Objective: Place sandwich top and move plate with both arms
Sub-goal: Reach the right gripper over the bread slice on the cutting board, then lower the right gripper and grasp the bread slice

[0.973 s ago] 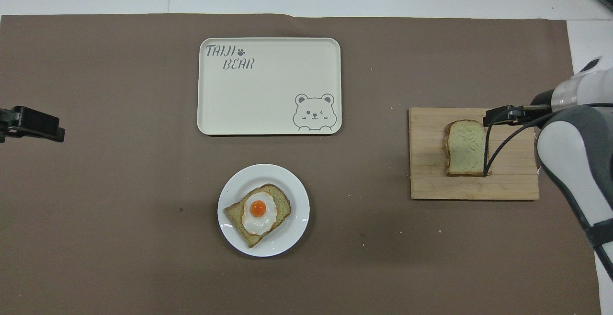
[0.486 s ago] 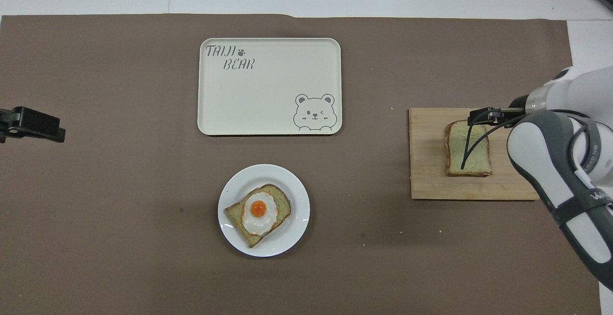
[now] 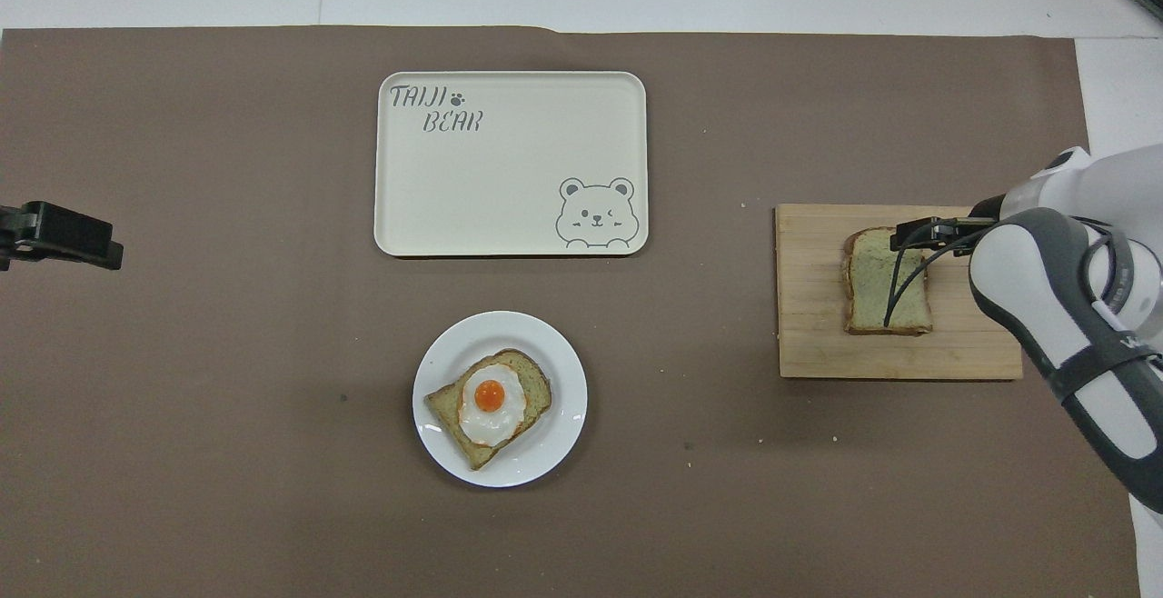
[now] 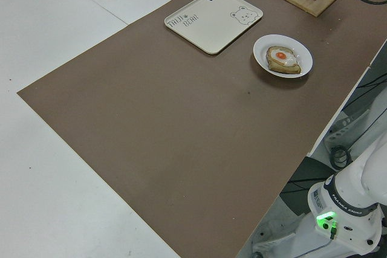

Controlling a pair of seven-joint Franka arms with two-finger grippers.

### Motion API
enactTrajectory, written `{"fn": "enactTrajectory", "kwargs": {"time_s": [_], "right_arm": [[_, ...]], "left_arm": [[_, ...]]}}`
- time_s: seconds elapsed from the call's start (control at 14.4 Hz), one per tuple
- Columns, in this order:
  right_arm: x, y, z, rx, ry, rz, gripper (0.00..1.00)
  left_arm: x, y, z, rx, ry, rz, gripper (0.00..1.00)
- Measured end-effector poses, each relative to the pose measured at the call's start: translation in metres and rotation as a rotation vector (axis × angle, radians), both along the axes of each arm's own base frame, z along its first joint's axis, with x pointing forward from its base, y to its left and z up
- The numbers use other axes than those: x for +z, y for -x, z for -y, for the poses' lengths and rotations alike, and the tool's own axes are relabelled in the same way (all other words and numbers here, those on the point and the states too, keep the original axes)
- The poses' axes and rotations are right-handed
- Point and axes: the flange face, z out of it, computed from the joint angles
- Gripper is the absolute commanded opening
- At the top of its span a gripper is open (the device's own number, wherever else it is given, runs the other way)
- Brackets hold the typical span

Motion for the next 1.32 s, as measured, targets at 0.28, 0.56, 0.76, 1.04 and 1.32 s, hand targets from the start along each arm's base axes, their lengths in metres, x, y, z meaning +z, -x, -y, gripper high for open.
{"fn": "enactTrajectory", "kwargs": {"time_s": [0.28, 0.56, 0.76, 1.04, 1.32], "right_arm": [[-0.022, 0.002, 0.001, 0.027, 0.007, 0.009, 1.00], [-0.023, 0.003, 0.001, 0.035, 0.007, 0.009, 0.93], [-0.024, 0.003, 0.000, 0.035, 0.006, 0.008, 0.70], [-0.022, 0.003, -0.002, 0.037, 0.003, 0.011, 0.02], [-0.018, 0.004, 0.004, 0.028, 0.006, 0.018, 0.00]], "left_arm": [[0.000, 0.000, 0.000, 0.000, 0.000, 0.000, 1.00], [0.000, 0.000, 0.000, 0.000, 0.000, 0.000, 1.00], [0.000, 0.000, 0.000, 0.000, 0.000, 0.000, 1.00], [0.000, 0.000, 0.000, 0.000, 0.000, 0.000, 1.00], [0.000, 0.000, 0.000, 0.000, 0.000, 0.000, 1.00]]}}
